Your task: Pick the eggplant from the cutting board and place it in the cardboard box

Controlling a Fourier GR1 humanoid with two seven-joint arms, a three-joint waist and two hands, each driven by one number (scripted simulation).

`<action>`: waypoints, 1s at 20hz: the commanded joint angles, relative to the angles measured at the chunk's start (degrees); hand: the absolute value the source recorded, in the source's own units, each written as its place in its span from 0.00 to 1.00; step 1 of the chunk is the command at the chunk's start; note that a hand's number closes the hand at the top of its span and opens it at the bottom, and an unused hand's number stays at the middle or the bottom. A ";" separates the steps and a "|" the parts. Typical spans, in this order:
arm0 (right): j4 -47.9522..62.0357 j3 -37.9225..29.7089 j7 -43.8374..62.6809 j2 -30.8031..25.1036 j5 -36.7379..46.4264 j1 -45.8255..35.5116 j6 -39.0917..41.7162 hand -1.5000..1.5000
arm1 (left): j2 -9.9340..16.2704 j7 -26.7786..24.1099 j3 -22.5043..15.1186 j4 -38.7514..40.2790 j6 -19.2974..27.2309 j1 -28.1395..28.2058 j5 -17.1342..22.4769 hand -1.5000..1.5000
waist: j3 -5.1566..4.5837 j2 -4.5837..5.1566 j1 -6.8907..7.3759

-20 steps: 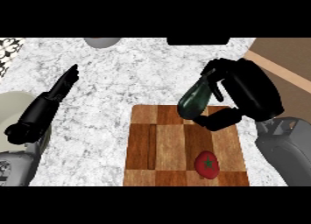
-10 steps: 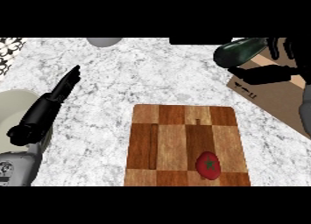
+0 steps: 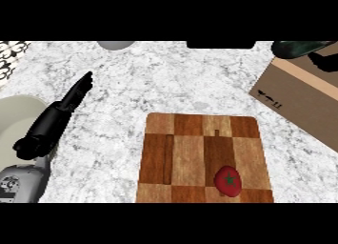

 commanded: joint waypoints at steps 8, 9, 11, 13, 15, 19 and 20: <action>28.67 2.19 -14.32 -7.86 3.09 -6.77 13.26 1.00 | -0.68 0.46 -0.25 -0.44 -0.07 -1.79 -1.02 0.50 | 0.07 0.50 1.46; 29.67 3.27 -15.90 -9.77 4.68 -6.46 14.00 1.00 | 1.12 0.85 1.45 0.37 -2.85 -2.79 1.48 0.50 | 0.06 0.50 1.30; 33.58 4.15 -15.85 -9.30 6.31 -7.82 14.72 1.00 | -2.83 0.48 -2.49 0.51 1.70 -1.59 -3.53 0.50 | 0.06 0.44 1.13; 37.79 4.20 -20.35 -10.73 6.61 -7.72 16.36 0.00 | -0.50 0.96 1.09 1.87 -0.39 -4.05 -0.62 0.50 | 0.09 0.59 1.25; 39.24 4.86 -26.12 -11.63 6.37 -9.39 20.44 0.00 | -1.09 3.07 0.01 -0.56 -0.71 -3.11 -0.46 0.50 | 0.12 0.47 1.49; 42.39 2.16 -34.57 -10.14 4.36 -10.48 17.18 0.00 | 0.05 0.39 1.73 4.56 -2.09 -5.52 -0.03 0.50 | 0.15 0.75 1.03; 42.19 0.39 -34.54 -9.55 2.65 -12.20 17.30 0.00 | -0.40 0.12 1.38 3.61 -1.55 -4.69 -0.39 0.50 | 0.14 0.61 1.15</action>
